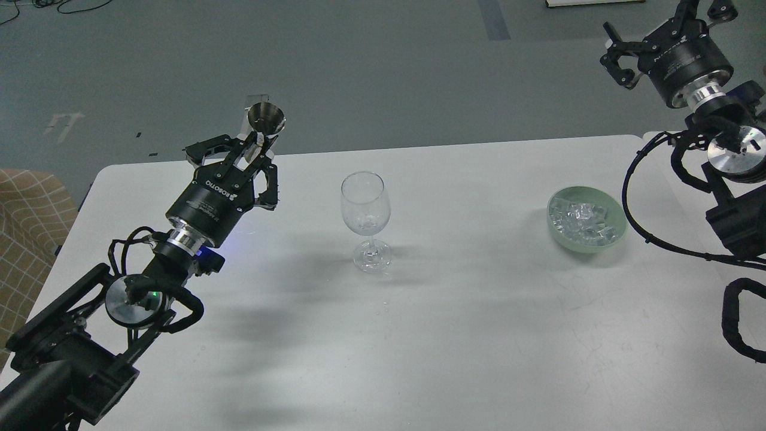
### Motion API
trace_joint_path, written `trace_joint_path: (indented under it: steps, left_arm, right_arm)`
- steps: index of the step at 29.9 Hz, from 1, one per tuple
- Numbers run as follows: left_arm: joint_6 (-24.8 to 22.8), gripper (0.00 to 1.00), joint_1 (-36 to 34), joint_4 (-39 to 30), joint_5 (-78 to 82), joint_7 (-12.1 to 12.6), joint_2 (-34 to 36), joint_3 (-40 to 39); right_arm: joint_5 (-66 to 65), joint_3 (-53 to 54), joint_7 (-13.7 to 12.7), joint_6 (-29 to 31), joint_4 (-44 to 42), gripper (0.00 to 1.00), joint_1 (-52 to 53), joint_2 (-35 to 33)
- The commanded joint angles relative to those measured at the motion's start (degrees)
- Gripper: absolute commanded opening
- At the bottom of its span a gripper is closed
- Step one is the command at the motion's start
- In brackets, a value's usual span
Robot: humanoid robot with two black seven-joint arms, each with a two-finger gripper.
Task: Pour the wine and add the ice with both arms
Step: 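Carry the jigger with the left gripper over the wine glass, then tilt the jigger with the left gripper to pour into the glass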
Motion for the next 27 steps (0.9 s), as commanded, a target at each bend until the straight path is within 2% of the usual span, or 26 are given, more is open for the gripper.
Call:
trace_joint_path:
  steps: [1,10,15,19,27]
  left_arm:
    - [0.0,0.00,-0.7,1.0,0.5,0.0,-0.7,1.8]
    - [0.3,0.00,-1.9,1.1,1.6,0.1,-0.6,3.7]
    - [3.1,0.00,-3.2,0.4,8.5,0.6,-0.7,3.6]
    - [7.2,0.00,-4.1,0.3,11.1,2.3,-1.5,3.5]
    - [8.4,0.00,-5.0,0.1,16.8,3.1,-2.1,3.6]
  right_arm:
    - [0.0,0.0,0.0,0.0,0.1,1.00,-0.3,-0.8]
    - [0.1,0.0,0.0,0.0,0.1,1.00,-0.4,-1.1]
    - [0.1,0.1,0.0,0.0,0.2,1.00,-0.4,-1.2]
    - [0.1,0.1,0.0,0.0,0.2,1.00,-0.4,-1.1]
    - [0.1,0.1,0.0,0.0,0.2,1.00,-0.6,-1.5]
